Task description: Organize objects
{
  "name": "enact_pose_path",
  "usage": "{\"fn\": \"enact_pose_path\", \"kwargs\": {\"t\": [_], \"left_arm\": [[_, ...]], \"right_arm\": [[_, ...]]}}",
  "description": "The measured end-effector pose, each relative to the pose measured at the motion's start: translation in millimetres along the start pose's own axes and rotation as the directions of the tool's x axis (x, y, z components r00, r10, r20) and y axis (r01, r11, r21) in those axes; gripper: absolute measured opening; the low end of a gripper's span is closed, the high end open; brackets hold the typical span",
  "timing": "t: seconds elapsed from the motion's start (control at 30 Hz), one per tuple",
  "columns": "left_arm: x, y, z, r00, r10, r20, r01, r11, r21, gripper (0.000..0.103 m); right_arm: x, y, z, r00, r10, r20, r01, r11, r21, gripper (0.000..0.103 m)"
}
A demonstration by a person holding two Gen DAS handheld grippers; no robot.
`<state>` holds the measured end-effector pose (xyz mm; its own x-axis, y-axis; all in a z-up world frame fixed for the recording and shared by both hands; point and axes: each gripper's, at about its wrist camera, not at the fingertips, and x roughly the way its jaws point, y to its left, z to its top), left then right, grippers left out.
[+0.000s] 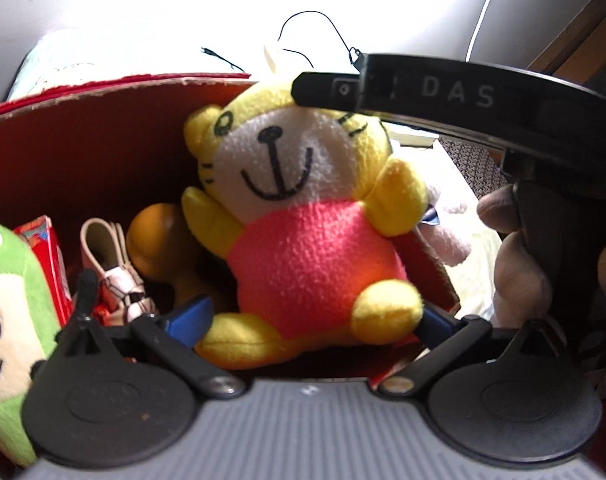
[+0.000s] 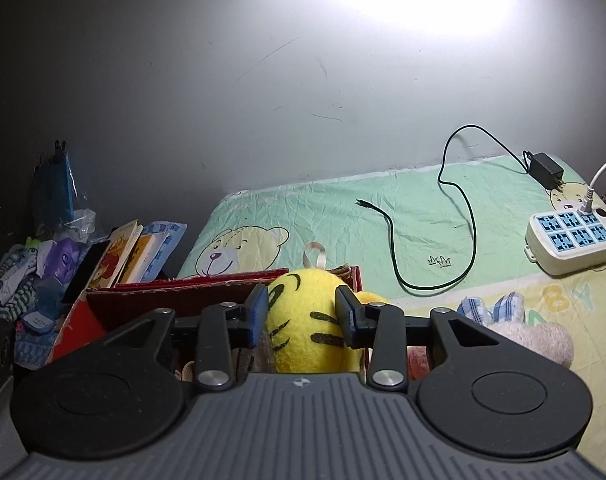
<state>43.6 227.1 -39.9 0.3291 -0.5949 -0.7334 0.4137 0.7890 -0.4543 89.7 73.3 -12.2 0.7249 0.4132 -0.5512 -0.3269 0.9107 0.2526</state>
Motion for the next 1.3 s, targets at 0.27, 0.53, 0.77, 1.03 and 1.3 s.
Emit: {"fn": "enact_pose_path", "kwargs": {"t": [0.27,0.53,0.77,1.03,1.3], "left_arm": [[-4.0,-25.1,0.8,0.997,0.074,0.023,-0.075,0.995,0.07,0.102],[-7.3,-21.9,0.3,0.983,0.178,0.038,-0.18,0.982,0.051,0.102],[-34.8,-25.1,-7.8,0.967,0.245,0.069,-0.248,0.968,0.039,0.102],[-46.2,-39.4,-22.6,0.943,0.32,0.094,-0.323,0.946,0.018,0.102],[-52.7,-65.2,-33.8,0.912,0.394,0.111,-0.401,0.916,0.037,0.102]], "right_arm": [[-22.0,-12.6,-7.4,1.0,-0.005,-0.008,0.005,0.997,0.073,0.046],[-43.0,-9.2,-17.8,0.999,-0.032,0.007,0.031,0.999,0.045,0.046],[-57.0,-4.9,-29.7,1.0,-0.031,-0.002,0.031,1.0,0.007,0.046],[-75.8,-6.2,-38.5,1.0,-0.016,0.005,0.016,1.0,-0.003,0.046],[-91.8,-16.3,-45.7,1.0,0.012,0.002,-0.012,1.0,0.002,0.046]]}}
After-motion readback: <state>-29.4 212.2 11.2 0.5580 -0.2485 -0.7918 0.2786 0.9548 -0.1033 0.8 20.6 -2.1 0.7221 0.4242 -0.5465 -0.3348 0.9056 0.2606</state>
